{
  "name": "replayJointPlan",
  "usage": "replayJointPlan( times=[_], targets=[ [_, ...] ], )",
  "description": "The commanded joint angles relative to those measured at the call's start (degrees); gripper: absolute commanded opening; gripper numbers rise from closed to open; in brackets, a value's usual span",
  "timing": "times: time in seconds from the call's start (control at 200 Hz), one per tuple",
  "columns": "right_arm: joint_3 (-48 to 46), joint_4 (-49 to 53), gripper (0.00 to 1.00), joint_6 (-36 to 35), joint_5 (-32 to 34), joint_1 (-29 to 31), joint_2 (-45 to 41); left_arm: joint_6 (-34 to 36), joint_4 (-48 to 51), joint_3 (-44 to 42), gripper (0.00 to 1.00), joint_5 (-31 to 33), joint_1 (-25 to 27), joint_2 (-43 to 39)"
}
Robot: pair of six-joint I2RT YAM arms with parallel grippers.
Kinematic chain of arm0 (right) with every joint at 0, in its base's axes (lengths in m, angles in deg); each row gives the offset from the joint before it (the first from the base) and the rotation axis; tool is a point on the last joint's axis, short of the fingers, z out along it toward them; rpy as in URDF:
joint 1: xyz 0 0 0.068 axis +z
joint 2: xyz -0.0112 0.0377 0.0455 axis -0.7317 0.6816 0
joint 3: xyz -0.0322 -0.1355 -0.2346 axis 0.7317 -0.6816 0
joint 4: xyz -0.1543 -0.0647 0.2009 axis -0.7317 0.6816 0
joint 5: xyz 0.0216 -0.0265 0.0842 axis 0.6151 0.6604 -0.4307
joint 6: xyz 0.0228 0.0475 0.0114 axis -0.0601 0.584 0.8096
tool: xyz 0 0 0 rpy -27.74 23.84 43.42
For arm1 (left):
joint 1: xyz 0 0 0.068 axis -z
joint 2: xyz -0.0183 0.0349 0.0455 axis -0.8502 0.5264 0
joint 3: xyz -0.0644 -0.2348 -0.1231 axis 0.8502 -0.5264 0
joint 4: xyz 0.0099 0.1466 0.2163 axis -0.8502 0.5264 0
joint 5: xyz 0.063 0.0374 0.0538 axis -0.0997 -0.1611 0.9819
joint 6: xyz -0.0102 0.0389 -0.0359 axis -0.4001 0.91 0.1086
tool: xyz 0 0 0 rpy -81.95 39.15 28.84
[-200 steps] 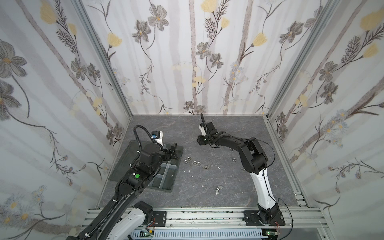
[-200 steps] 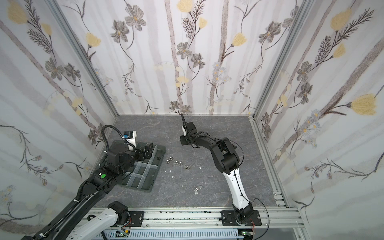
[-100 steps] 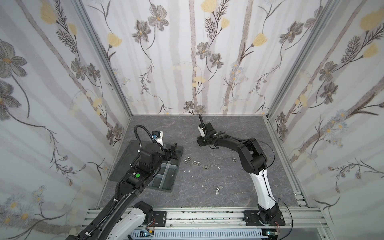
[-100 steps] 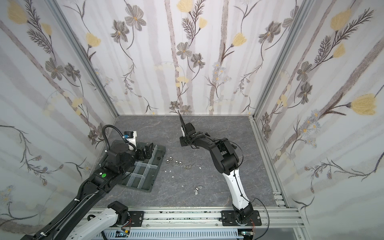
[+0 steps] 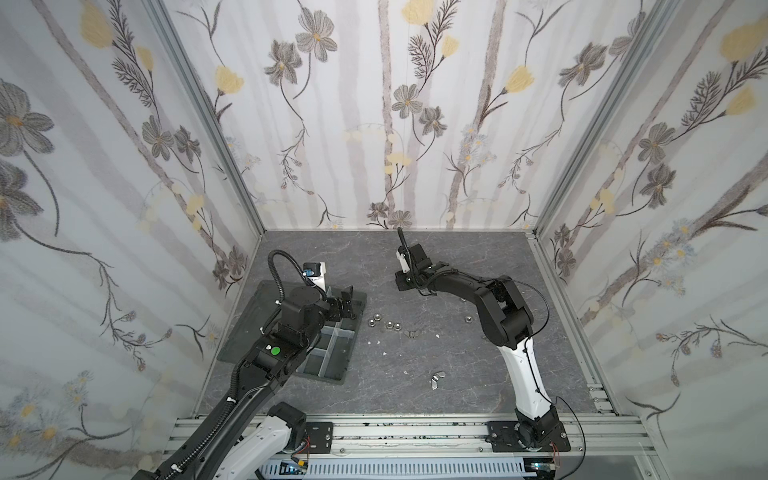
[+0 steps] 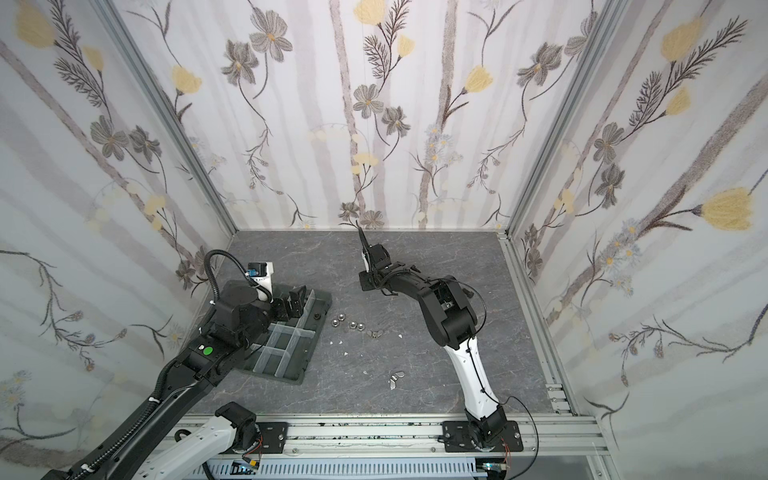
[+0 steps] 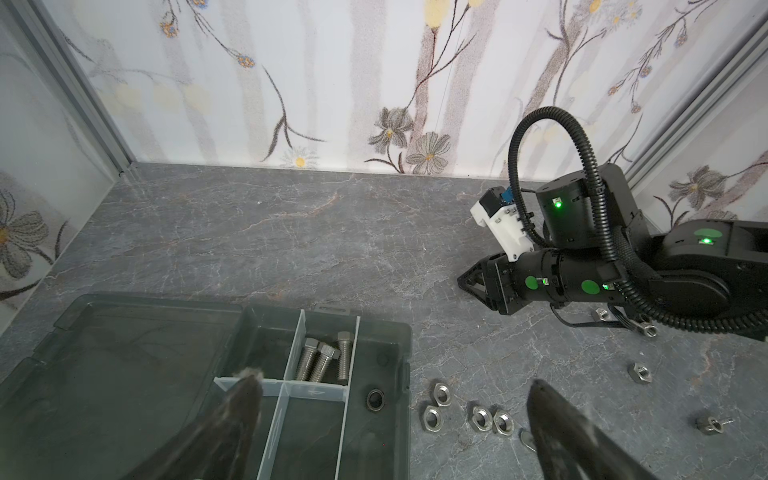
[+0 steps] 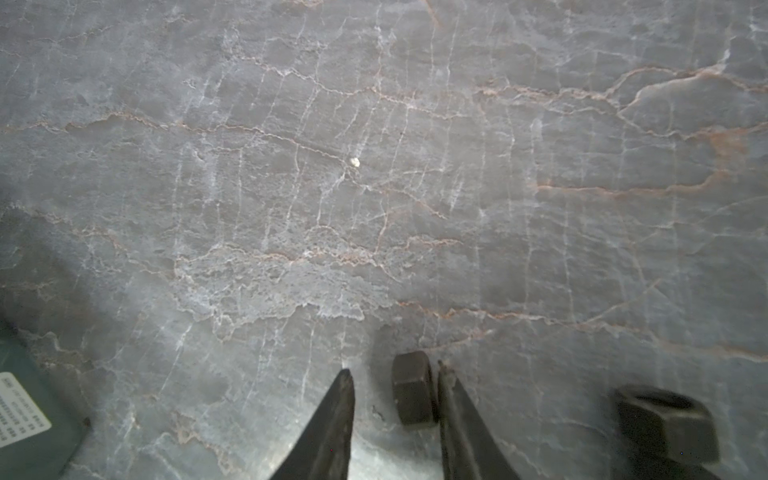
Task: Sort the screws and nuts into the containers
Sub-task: 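Reach the right gripper down to a small black nut and close on it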
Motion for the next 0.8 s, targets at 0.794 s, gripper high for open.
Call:
replayJointPlan(
  times=[0.794],
  targets=[
    [-0.1,1.9,0.15,-0.5,1.3,1.2,-4.7,0.5,-1.5,-0.3,1.0,1.3,-0.2,-1.4]
  ],
)
